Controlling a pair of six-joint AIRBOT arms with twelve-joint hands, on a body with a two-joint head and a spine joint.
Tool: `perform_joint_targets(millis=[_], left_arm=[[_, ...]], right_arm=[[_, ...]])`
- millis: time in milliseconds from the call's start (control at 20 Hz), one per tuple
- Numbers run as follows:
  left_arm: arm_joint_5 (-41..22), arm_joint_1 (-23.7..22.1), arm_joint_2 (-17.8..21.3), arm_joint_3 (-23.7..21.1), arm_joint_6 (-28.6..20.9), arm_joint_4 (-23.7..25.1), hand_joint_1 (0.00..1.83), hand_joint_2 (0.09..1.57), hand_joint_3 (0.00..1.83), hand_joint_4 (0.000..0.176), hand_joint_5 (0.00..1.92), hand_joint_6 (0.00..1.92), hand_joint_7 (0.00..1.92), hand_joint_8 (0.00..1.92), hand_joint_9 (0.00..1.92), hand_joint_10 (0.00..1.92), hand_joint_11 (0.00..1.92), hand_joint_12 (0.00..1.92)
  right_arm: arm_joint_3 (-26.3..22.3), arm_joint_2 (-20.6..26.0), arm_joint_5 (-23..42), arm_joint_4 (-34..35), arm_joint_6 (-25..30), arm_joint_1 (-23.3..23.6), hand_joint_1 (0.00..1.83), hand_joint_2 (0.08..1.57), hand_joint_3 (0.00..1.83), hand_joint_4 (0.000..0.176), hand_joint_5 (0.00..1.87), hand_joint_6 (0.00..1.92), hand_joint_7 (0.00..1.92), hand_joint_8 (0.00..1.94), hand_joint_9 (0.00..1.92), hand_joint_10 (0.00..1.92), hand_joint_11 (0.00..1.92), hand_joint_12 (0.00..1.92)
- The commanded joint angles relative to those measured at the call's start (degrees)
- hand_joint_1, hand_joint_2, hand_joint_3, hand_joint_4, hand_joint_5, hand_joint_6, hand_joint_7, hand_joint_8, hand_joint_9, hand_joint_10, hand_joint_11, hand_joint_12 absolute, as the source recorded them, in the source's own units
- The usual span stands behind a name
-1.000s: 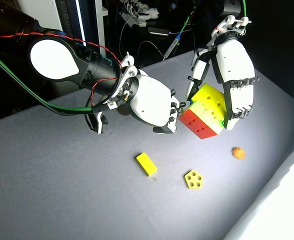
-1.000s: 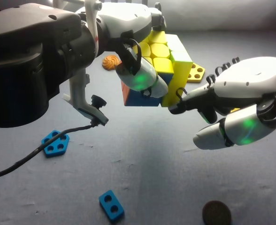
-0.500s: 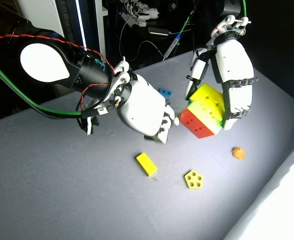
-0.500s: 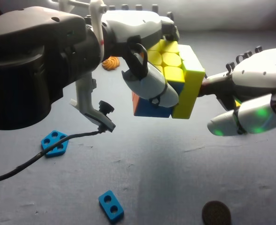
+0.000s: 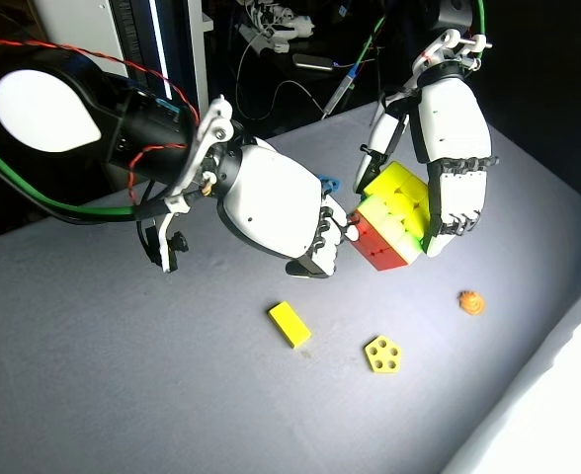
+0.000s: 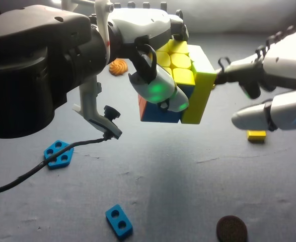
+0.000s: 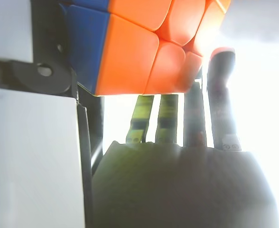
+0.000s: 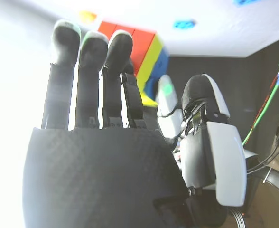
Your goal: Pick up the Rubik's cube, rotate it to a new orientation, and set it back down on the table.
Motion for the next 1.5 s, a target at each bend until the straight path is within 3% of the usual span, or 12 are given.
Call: perform_joint_targets(millis=[0,250,400,650,800,1050,1250,1350,1450], left_arm=[[1.52,-1.28,0.37,-0.11,-0.71,2.67,0.97,1.45,0.0,0.021,0.45,1.78,0.42,1.92,0.3,1.92,0.34,1.92],[1.51,-1.28,0.38,-0.04,-0.71,2.67,0.98,1.44,0.0,0.022,0.45,1.76,0.45,1.89,0.31,1.92,0.33,1.92],[1.51,-1.37,0.37,-0.02,-0.71,2.66,0.98,1.44,0.0,0.013,0.45,1.75,0.45,1.9,0.31,1.92,0.34,1.92],[1.51,-1.4,0.38,-0.01,-0.71,2.65,0.99,1.43,0.0,0.012,0.47,1.72,0.45,1.89,0.3,1.92,0.33,1.92],[1.51,-1.4,0.37,-0.02,-0.71,2.65,0.98,1.44,0.0,0.025,0.46,1.76,0.44,1.88,0.32,1.92,0.34,1.92],[1.51,-1.39,0.37,0.03,-0.71,2.65,0.98,1.44,0.0,0.014,0.46,1.74,0.44,1.91,0.31,1.92,0.34,1.92],[1.51,-1.44,0.37,0.02,-0.72,2.47,0.97,1.45,0.0,0.028,0.43,1.8,0.44,1.88,0.31,1.92,0.34,1.92],[1.51,-1.47,0.38,0.03,-0.72,2.4,0.98,1.44,0.0,0.016,0.45,1.74,0.45,1.89,0.3,1.92,0.33,1.92],[1.51,-1.47,0.38,0.02,-0.72,2.25,0.98,1.44,0.0,0.016,0.45,1.74,0.44,1.9,0.31,1.92,0.34,1.92]], right_arm=[[-0.21,0.1,10.21,2.61,-2.61,0.77,0.22,1.25,0.0,0.0,0.25,0.01,0.42,1.57,0.48,1.92,0.46,1.92],[-0.01,0.08,15.42,3.34,-3.9,0.36,0.23,1.24,0.0,0.0,0.26,0.01,0.46,1.55,0.5,1.92,0.49,1.92],[-0.03,0.05,16.82,3.6,-3.9,0.35,0.2,1.25,0.0,0.0,0.24,0.0,0.44,1.55,0.49,1.92,0.49,1.92],[-0.04,-0.07,15.36,3.6,-3.91,0.27,0.2,1.25,0.0,0.0,0.25,0.0,0.46,1.53,0.51,1.92,0.51,1.92],[-0.11,-0.19,14.52,3.6,-3.86,0.26,0.2,1.25,0.0,0.0,0.23,0.0,0.43,1.56,0.49,1.92,0.49,1.92],[-0.9,-0.22,12.96,3.53,-3.64,0.25,0.21,1.25,0.0,0.0,0.26,0.01,0.46,1.54,0.5,1.92,0.5,1.92],[-1.63,-0.18,12.41,3.39,-3.64,0.21,0.19,1.26,0.0,0.0,0.23,0.0,0.44,1.54,0.48,1.92,0.48,1.92],[-2.22,-0.02,11.87,3.39,-3.65,0.21,0.19,1.25,0.0,0.0,0.25,0.01,0.46,1.53,0.5,1.92,0.5,1.92],[-2.67,0.09,11.57,3.38,-3.67,0.21,0.2,1.25,0.0,0.0,0.27,0.02,0.48,1.53,0.51,1.92,0.51,1.92]])
